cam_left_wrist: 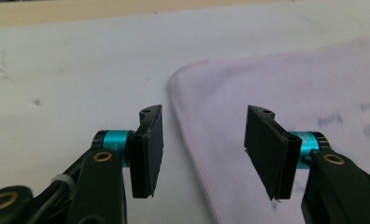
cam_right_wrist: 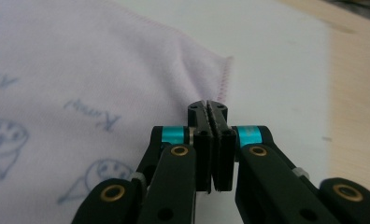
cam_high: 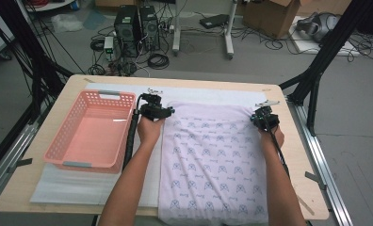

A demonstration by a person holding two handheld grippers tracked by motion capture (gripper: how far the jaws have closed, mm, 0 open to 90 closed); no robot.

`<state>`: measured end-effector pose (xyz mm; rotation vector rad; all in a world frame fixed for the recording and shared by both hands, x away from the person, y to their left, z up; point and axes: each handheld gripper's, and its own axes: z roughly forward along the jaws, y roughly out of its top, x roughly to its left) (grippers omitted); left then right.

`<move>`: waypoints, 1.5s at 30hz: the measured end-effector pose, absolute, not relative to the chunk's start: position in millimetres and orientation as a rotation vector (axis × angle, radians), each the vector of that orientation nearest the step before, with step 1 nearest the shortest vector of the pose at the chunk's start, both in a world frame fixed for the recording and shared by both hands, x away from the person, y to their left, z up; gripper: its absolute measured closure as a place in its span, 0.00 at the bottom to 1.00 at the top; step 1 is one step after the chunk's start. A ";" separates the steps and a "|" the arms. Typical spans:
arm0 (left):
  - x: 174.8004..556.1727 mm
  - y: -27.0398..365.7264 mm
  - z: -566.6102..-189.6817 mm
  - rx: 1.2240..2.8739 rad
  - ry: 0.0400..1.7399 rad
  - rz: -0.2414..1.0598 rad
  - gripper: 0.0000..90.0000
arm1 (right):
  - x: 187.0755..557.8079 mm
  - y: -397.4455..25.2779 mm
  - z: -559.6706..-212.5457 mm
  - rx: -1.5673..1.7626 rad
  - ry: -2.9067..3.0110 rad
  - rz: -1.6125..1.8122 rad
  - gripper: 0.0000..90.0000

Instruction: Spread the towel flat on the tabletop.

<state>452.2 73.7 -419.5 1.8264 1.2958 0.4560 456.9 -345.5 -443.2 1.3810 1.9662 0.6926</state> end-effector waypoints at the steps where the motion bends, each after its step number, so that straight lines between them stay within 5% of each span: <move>1: 447.7 74.9 -420.6 1.822 1.288 0.454 0.53 | 457.9 -350.4 -444.5 1.439 1.925 0.731 0.99; 12: 440.6 48.5 -440.2 1.994 1.234 0.345 0.54 | 442.1 -349.7 -421.9 1.414 1.942 0.996 0.77; 16: 440.8 47.6 -439.7 2.008 1.249 0.378 0.93 | 432.4 -347.9 -414.9 1.382 1.958 1.040 0.76; 21: 446.9 57.0 -439.5 1.956 1.319 0.460 0.96 | 425.2 -347.8 -412.2 1.360 1.983 1.064 0.76; 26: 456.0 75.4 -444.7 1.862 1.369 0.442 0.94 | 413.1 -352.7 -413.2 1.344 2.033 1.059 0.71; 31: 447.3 71.0 -441.5 1.901 1.301 0.397 0.60 | 399.7 -360.2 -426.2 1.350 2.150 1.034 0.69; 38: 423.4 75.7 -437.1 1.850 1.250 0.393 0.55 | 388.0 -362.6 -443.8 1.311 2.263 1.017 0.95; 45: 388.5 78.7 -440.3 1.886 1.202 0.371 0.54 | 388.1 -371.7 -446.5 1.433 2.048 0.936 0.93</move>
